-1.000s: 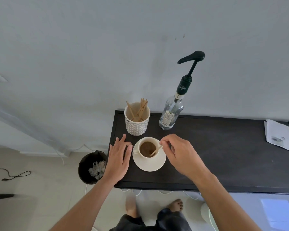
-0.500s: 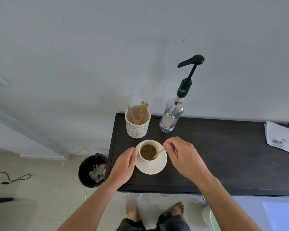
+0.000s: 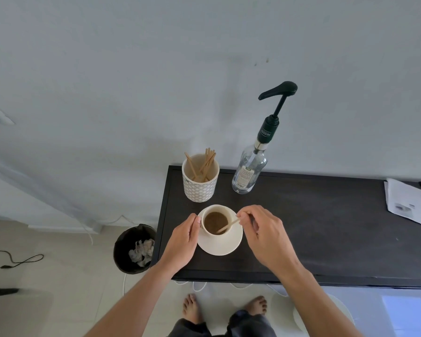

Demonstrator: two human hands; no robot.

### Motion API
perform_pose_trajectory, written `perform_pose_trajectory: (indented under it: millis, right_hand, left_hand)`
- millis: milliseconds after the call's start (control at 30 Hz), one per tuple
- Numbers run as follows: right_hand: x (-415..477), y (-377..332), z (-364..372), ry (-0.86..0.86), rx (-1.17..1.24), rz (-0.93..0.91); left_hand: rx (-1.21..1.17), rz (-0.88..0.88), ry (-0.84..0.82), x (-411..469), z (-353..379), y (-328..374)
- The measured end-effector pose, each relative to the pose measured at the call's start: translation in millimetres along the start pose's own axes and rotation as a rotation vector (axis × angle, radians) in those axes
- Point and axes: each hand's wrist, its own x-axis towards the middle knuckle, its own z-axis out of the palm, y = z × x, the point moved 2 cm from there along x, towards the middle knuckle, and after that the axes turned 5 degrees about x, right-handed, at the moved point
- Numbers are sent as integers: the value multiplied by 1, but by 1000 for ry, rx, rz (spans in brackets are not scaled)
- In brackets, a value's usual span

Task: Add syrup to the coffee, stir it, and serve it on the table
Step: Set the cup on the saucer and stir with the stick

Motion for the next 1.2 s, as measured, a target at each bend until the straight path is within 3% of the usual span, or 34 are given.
perform_pose_trajectory:
  millis: [133,300,533,700,867,967,1067,1200]
  right_hand:
    - [2,-10,11,21,34,-40]
    - [9,-12,-2,115,-130,-70]
    - [7,-18,6,1,-28,-87]
    - [20,-20,-8,84,-202,-113]
    - [14,-27,-2,-82,-145,-116]
    - [16,-36,5,-92,-130,-150]
    - [25,-42,-4,-50,-266,-181]
    - [24,-42,-11,-121,-417,-180]
  left_hand:
    - [-2,0,5,0,0,2]
    - [-7,7,19,0,-1,3]
    - [-13,-4,10,2,2,-3]
    - [-13,13,17,0,0,-1]
    - [-22,1,18,-1,2,1]
    - [-17,1,12,-2,2,3]
    - [-23,7,19,-3,-1,7]
    - [-23,12,13,-3,-1,8]
